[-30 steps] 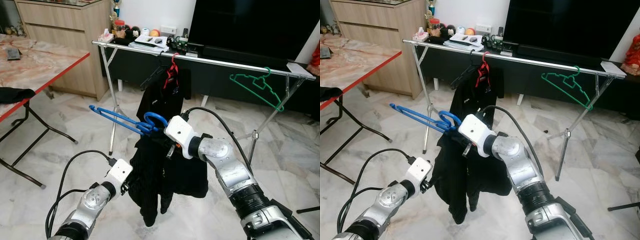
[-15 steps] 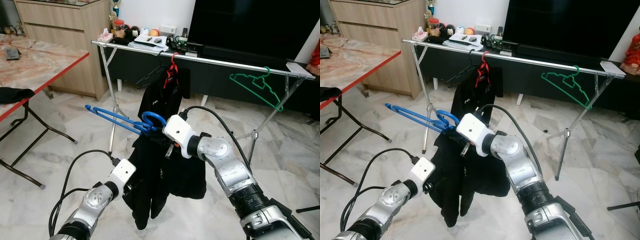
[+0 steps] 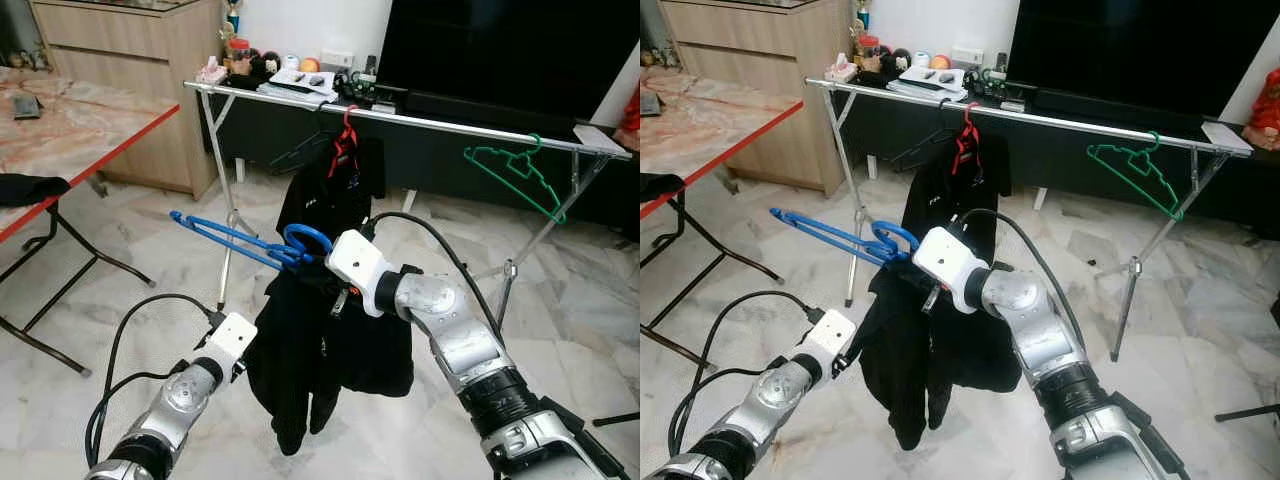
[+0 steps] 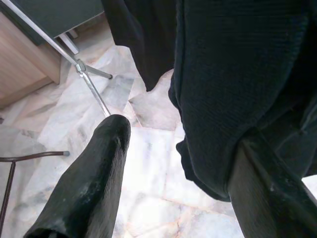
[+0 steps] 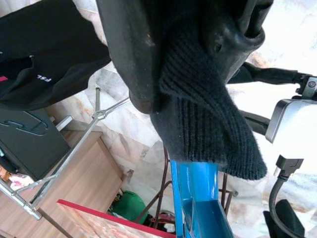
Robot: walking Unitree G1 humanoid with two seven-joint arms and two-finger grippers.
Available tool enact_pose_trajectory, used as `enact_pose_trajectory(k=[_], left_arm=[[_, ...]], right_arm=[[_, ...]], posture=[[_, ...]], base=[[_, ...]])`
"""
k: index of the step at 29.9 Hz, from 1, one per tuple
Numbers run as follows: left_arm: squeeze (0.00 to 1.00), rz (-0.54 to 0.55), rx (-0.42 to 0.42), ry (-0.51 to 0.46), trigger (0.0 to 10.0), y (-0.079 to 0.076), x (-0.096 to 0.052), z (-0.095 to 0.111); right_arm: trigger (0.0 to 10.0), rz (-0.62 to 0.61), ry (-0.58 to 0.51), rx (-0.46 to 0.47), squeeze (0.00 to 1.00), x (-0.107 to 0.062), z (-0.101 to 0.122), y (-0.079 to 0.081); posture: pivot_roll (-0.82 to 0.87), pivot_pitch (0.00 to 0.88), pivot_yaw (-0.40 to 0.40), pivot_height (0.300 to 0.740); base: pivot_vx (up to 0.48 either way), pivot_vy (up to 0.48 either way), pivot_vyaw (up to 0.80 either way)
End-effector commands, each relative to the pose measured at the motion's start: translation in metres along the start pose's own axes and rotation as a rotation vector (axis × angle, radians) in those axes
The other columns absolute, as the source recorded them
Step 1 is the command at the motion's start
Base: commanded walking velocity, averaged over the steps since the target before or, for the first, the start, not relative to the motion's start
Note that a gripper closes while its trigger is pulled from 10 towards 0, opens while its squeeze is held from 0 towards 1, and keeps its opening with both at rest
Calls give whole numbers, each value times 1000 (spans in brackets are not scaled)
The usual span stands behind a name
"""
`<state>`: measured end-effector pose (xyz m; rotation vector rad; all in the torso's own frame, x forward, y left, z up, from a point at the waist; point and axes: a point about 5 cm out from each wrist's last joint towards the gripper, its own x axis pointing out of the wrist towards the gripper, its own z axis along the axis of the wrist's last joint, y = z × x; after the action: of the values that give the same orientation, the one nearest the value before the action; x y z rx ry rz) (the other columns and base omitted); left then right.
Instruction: Hang hanger
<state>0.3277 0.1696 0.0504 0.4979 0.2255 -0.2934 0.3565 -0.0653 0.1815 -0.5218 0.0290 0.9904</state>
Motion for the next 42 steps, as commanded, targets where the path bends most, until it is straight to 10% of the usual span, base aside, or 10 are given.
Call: enact_pose_trajectory(k=[1, 14, 17, 42], left_arm=[[0, 10, -26, 3, 2235, -1, 1, -1], [0, -21, -63, -1, 3020, -8, 1, 0], [0, -16, -63, -1, 0, -8, 2, 0], [0, -9, -69, 12, 0, -7, 0, -5]], right_arm=[[0, -7, -67, -48, 0, -3, 20, -6], [0, 19, -72, -47, 0, -2, 21, -2], [0, 21, -75, -46, 0, -2, 21, -2], [0, 17, -59, -38, 0, -3, 16, -2]], posture=[[56, 52, -101, 740], [56, 53, -102, 740], [57, 52, -102, 740], [57, 52, -99, 740]], base=[[0, 0, 0], [0, 0, 0], [0, 0, 0], [0, 0, 0]])
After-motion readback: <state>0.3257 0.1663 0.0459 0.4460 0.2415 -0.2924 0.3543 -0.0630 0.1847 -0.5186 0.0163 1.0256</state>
